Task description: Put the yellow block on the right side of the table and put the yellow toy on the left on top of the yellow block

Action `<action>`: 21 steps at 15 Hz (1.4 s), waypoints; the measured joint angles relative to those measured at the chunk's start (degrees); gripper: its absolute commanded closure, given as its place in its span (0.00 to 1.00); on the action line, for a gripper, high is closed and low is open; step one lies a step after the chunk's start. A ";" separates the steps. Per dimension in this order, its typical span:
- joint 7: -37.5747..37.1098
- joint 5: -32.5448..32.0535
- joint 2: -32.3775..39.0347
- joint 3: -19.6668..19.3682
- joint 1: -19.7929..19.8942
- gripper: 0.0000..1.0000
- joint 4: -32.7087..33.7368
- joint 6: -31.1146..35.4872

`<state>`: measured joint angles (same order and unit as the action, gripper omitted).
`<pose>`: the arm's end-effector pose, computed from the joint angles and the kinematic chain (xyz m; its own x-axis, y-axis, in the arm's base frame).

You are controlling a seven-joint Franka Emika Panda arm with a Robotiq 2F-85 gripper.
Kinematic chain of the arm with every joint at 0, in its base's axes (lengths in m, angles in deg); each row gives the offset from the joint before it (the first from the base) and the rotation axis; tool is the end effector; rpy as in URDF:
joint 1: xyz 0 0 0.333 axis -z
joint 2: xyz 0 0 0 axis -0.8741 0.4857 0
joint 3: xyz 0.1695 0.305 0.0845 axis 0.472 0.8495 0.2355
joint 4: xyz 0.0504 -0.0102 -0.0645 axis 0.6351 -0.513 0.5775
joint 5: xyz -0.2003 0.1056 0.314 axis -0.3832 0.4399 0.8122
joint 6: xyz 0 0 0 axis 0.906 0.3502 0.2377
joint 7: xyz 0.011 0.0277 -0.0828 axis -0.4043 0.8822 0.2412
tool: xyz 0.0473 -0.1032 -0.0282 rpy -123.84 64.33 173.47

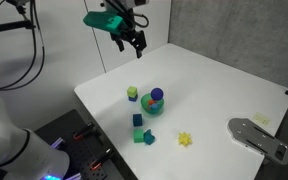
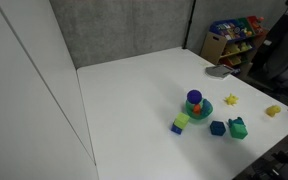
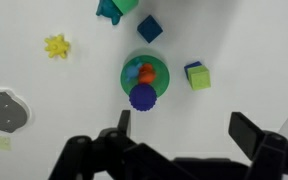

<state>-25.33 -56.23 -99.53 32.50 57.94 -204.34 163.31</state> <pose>0.4162 -0.0080 0.5131 0.9791 0.1558 0.1309 0.1608 -0.9866 -0.0285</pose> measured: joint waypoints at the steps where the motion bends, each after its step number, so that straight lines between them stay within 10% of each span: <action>1: 0.00 0.47 2.04 0.67 -0.47 0.00 0.81 0.34; 21: -2.93 -2.33 40.11 9.06 -3.67 0.00 10.89 18.20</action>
<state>-28.26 -58.57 -59.41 41.56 54.27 -193.45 181.51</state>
